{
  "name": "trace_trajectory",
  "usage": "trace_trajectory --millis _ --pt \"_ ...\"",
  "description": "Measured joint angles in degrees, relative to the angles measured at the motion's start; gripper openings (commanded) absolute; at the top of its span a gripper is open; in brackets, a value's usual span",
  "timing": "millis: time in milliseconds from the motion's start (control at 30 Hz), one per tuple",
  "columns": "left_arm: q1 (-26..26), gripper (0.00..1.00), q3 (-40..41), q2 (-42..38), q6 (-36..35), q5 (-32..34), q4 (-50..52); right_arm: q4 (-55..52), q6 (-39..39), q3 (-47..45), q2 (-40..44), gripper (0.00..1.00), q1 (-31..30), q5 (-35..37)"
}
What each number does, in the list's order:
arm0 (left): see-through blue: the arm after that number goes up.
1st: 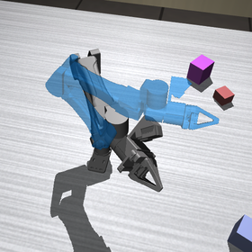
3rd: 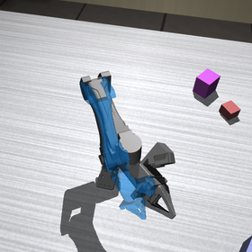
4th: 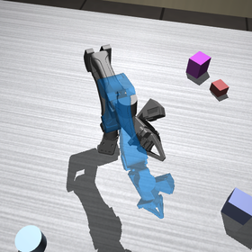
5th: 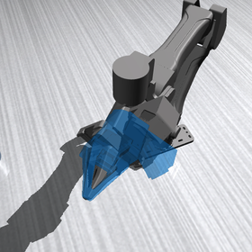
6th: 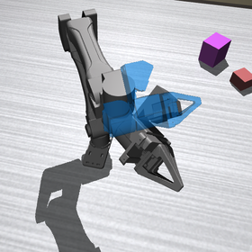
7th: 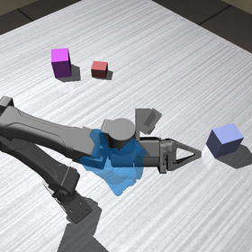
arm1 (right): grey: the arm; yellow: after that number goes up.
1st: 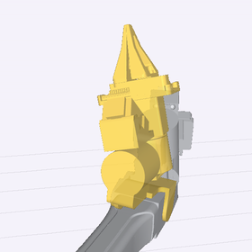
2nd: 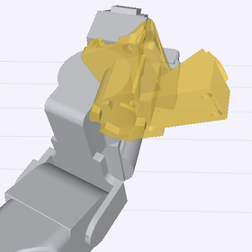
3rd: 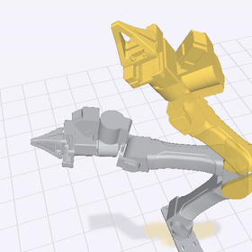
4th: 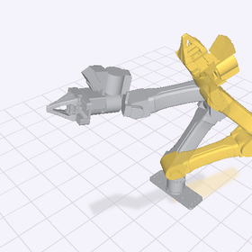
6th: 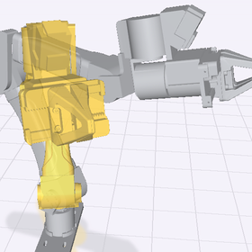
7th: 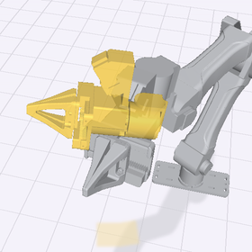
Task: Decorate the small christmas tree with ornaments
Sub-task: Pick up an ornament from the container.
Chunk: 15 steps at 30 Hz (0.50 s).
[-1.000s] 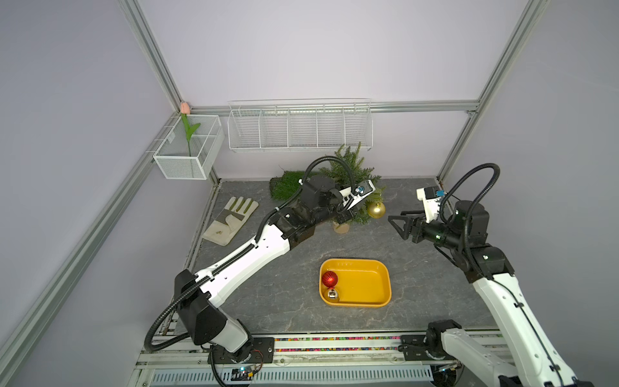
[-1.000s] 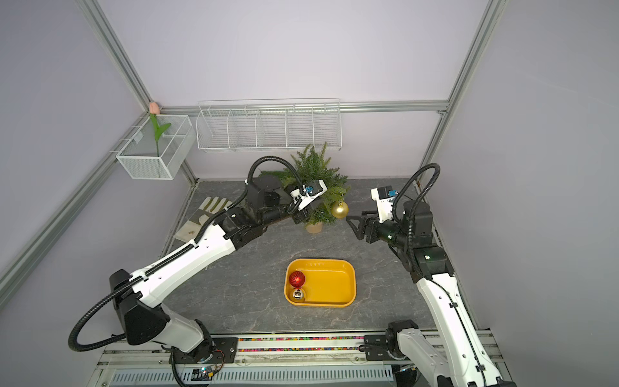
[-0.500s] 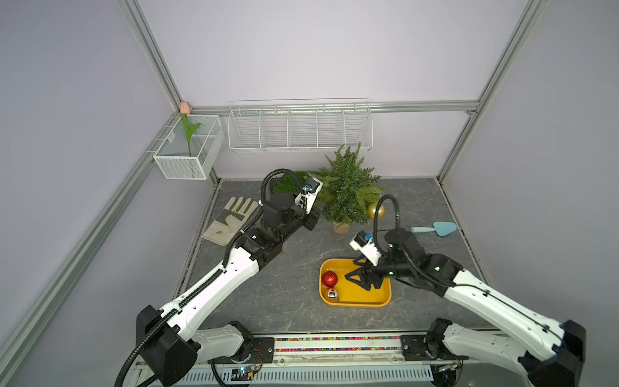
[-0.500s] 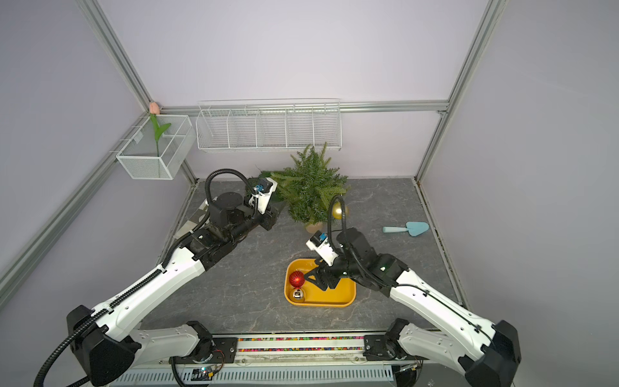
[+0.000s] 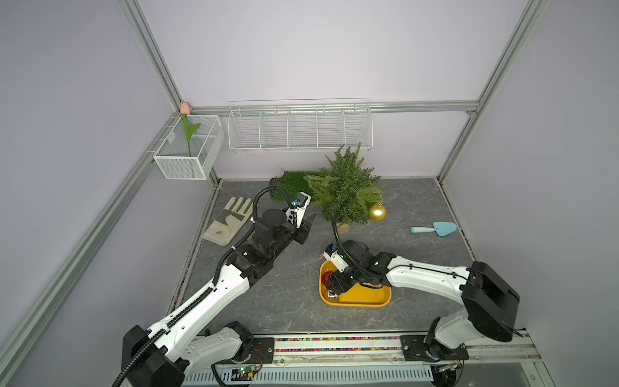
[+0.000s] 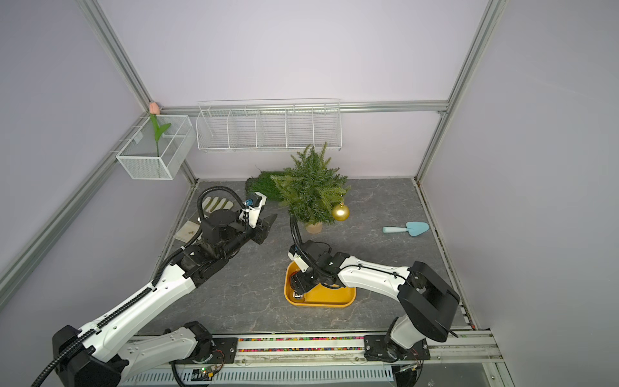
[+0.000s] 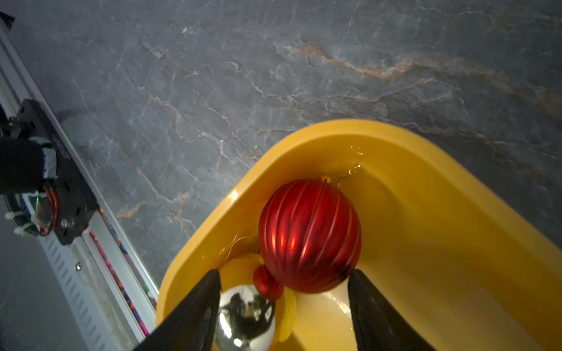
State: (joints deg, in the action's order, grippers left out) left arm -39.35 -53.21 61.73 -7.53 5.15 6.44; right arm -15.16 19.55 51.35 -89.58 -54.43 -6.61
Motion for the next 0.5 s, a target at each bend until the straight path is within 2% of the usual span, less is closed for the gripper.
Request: trace_trajectory --millis 167,267,500 --pt "0.15 0.52 1.05 -0.90 0.02 -0.02 -0.13 2.19 2.16 1.01 -3.98 0.65 -0.04 2.75" --pt "0.26 0.53 1.07 -1.09 0.04 -0.04 -0.20 2.82 2.78 2.36 -6.12 0.60 -0.04 3.28" --pt "0.39 0.53 1.07 -1.38 0.02 -0.04 -0.55 2.32 3.32 2.27 -3.50 0.54 -0.04 5.11"
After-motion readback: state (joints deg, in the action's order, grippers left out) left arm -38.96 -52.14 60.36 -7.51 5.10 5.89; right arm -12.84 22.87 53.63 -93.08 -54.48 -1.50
